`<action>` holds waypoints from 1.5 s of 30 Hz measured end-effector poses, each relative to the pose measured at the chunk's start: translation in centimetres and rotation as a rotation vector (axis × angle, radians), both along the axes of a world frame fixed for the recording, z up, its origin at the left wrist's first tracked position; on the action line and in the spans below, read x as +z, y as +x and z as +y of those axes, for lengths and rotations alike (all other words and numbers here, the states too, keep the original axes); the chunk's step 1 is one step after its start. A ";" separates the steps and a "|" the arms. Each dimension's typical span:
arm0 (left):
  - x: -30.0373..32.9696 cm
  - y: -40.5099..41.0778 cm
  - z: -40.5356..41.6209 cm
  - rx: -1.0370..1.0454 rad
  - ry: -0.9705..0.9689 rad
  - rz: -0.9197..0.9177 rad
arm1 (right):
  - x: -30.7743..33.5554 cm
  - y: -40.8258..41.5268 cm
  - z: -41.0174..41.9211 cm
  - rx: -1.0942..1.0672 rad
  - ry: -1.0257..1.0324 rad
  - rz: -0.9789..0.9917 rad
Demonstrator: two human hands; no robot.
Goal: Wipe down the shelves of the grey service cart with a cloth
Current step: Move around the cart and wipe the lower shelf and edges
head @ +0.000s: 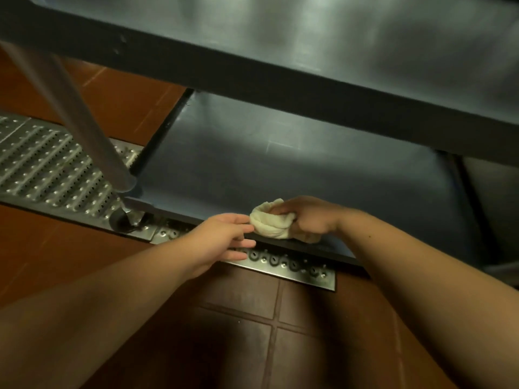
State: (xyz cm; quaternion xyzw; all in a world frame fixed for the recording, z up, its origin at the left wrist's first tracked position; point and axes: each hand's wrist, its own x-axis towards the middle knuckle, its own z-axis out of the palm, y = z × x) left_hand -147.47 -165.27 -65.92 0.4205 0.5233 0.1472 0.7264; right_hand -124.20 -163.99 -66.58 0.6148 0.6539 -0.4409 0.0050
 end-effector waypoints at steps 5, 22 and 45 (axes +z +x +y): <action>0.0 4.7 -1.5 -0.051 0.004 -0.036 | 0.8 5.6 -2.4 0.071 -0.044 -0.094; 1.6 10.0 -2.0 -0.036 0.088 -0.057 | 0.9 18.5 -6.8 -0.961 0.500 0.493; -1.0 10.6 -1.7 -0.026 0.066 -0.087 | -3.4 27.2 -1.0 -0.857 0.551 -0.565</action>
